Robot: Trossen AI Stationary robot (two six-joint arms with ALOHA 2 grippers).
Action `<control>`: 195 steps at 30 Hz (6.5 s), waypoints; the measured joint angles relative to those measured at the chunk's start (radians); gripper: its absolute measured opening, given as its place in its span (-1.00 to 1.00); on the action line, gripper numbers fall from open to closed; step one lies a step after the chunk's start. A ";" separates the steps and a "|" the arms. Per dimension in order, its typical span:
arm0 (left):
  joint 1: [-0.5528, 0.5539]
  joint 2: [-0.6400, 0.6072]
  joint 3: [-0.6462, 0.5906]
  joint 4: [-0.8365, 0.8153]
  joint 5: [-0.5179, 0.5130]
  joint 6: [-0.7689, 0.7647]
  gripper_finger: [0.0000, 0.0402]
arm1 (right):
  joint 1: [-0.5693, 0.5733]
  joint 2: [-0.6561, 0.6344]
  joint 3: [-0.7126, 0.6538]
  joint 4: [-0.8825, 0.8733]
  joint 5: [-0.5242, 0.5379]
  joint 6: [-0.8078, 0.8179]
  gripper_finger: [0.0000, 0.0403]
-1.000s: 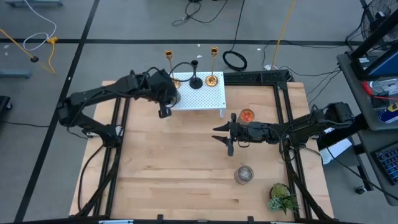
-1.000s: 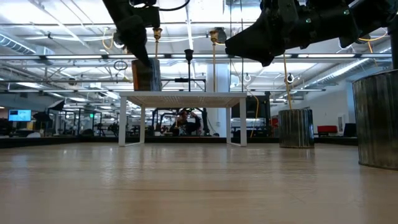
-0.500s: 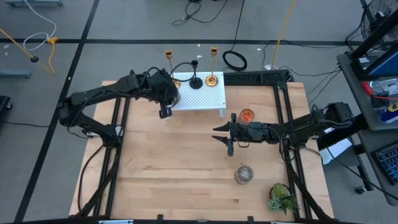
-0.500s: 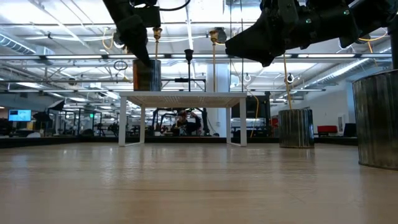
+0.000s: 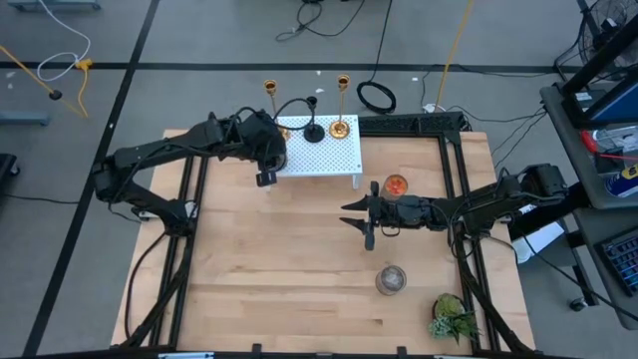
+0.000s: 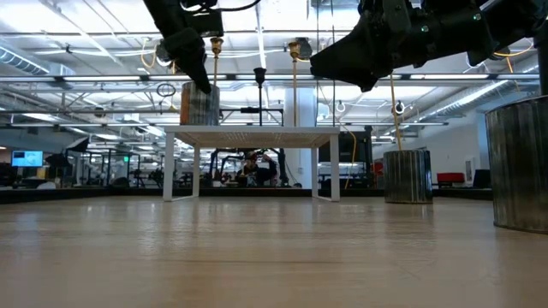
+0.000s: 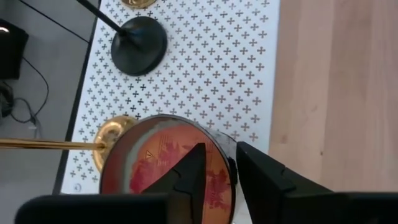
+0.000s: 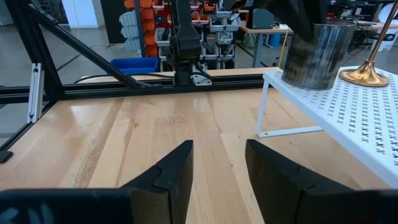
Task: Pick & Place candle stick holders
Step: Put the left orange candle on the shelf, then put the orange candle on the shelf
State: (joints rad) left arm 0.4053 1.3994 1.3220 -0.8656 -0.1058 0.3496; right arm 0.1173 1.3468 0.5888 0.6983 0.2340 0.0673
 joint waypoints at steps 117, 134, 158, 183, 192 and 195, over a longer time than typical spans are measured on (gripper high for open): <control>-0.401 -0.484 -0.486 0.429 -0.103 -0.377 -0.48 | -0.102 -0.329 0.000 -0.664 -0.282 0.294 -0.99; -0.401 -0.484 -0.486 0.459 -0.102 -0.379 -0.48 | -0.113 0.120 0.696 -1.000 -0.265 0.003 -1.00; -0.401 -0.484 -0.486 0.457 -0.102 -0.381 -0.48 | -0.437 0.340 0.974 -1.144 -0.453 -0.316 -1.00; -0.401 -0.484 -0.486 0.456 -0.102 -0.386 -0.48 | -0.496 0.347 0.943 -1.061 -0.474 -0.401 -0.82; -0.401 -0.484 -0.486 0.455 -0.102 -0.388 -0.48 | -0.504 0.411 0.945 -0.992 -0.471 -0.422 -0.68; -0.401 -0.484 -0.486 0.449 -0.102 -0.388 -0.48 | -0.496 0.413 0.945 -0.982 -0.470 -0.422 -0.65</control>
State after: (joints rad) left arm 0.0044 0.9154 0.8356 -0.4171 -0.2073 -0.0383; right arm -0.3789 1.7593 1.5333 -0.2839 -0.2359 -0.3550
